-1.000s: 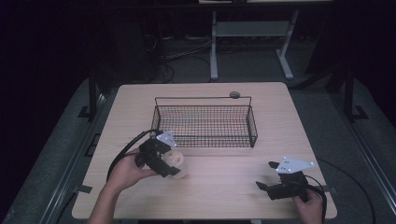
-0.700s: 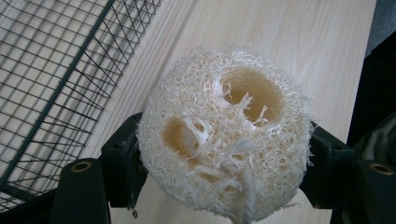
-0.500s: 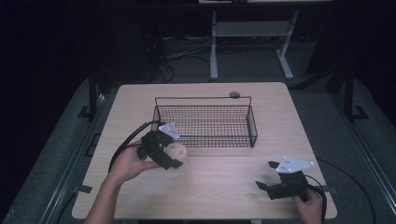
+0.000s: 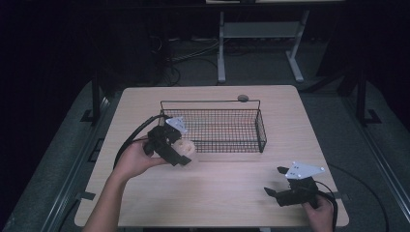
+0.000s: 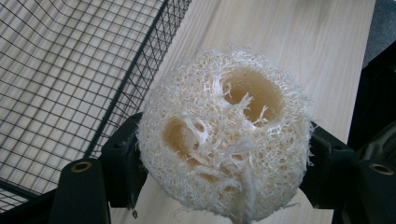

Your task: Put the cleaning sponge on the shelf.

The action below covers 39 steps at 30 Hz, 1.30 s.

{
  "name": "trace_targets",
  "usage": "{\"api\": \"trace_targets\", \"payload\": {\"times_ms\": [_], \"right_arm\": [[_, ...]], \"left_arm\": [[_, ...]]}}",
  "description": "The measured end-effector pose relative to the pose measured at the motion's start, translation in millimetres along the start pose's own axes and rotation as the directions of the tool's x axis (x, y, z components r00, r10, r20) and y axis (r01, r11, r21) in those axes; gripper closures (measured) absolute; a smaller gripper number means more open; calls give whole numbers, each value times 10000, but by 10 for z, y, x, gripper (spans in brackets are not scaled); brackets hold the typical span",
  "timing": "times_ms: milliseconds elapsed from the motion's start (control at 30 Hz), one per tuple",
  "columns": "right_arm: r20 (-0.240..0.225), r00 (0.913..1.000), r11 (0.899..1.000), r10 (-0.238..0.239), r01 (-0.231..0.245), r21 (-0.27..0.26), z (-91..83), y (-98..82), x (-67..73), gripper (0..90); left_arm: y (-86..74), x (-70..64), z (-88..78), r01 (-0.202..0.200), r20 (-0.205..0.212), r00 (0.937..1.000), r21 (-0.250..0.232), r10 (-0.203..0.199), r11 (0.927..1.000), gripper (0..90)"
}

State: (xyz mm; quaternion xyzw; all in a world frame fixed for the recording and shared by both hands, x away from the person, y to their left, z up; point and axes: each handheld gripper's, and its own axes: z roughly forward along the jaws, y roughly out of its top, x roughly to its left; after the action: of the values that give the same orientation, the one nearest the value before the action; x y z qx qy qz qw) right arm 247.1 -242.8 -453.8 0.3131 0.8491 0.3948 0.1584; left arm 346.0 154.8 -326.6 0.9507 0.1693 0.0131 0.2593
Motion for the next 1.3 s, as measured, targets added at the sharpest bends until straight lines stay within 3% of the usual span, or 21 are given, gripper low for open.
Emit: {"api": "trace_targets", "payload": {"times_ms": [500,1000,1300], "right_arm": [[-19,10000,9999,36,-37,-98,-3,4,-8,135],[-25,10000,9999,35,-35,-139,-7,6,-9,135],[-23,10000,9999,49,-50,-121,-8,5,-9,135]], "left_arm": [[156,201,-63,332,92,9994,-349,-329,9988,279],[427,321,-116,2,-19,10000,-228,-3,9997,279],[557,428,-120,128,-125,9998,-328,-132,9994,279]]}}
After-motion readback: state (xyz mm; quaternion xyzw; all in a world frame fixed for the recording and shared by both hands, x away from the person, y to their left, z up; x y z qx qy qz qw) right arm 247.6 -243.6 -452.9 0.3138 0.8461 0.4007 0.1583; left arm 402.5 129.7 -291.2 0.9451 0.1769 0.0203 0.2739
